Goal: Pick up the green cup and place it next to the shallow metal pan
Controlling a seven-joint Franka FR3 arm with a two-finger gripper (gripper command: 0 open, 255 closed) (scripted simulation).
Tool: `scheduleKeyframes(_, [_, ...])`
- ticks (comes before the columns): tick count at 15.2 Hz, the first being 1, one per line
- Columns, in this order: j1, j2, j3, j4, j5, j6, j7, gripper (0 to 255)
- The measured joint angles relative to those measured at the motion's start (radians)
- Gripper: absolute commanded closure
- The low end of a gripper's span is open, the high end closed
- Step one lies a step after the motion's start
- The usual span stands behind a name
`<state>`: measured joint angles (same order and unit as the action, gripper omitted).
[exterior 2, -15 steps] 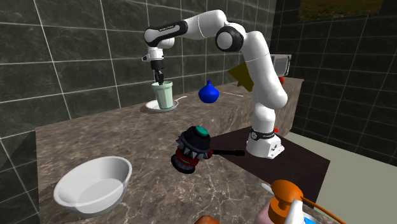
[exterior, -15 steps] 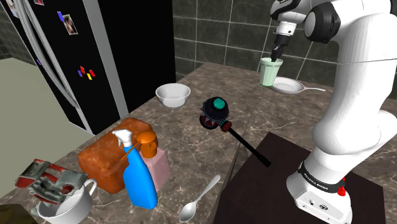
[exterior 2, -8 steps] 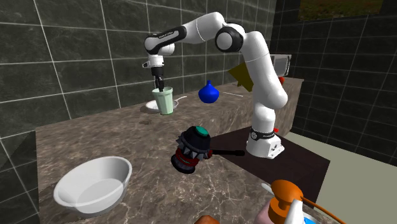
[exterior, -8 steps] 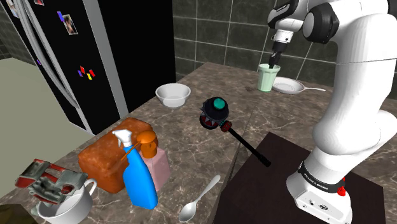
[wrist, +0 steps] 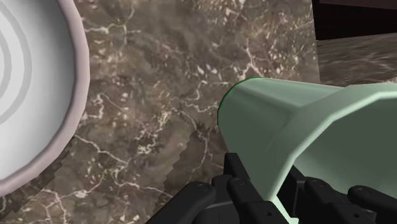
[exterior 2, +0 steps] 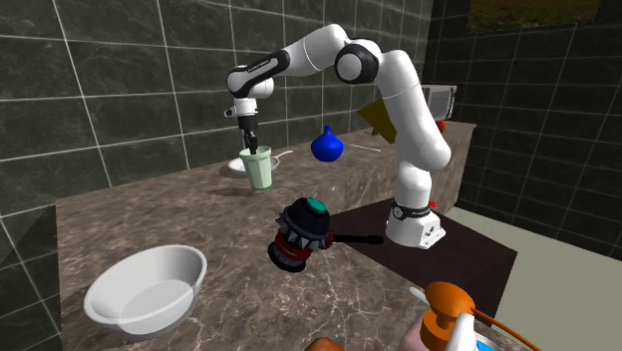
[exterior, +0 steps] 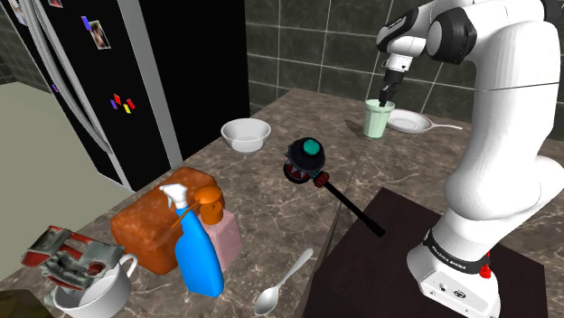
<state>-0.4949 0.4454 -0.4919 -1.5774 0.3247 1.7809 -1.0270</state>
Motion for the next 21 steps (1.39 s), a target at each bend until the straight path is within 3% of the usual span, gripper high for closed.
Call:
scheduleKeyframes(8, [0.000,0.009,0.003,-0.019,0.006,0.026,-0.007,255])
scheduleKeyframes(9, [0.000,0.009,0.003,-0.018,0.006,0.026,-0.007,0])
scheduleKeyframes(15, [0.000,0.009,0.002,-0.018,0.006,0.026,-0.007,0])
scheduleKeyframes(21, [-0.021,0.007,-0.005,0.098,-0.004,-0.089,0.004,0])
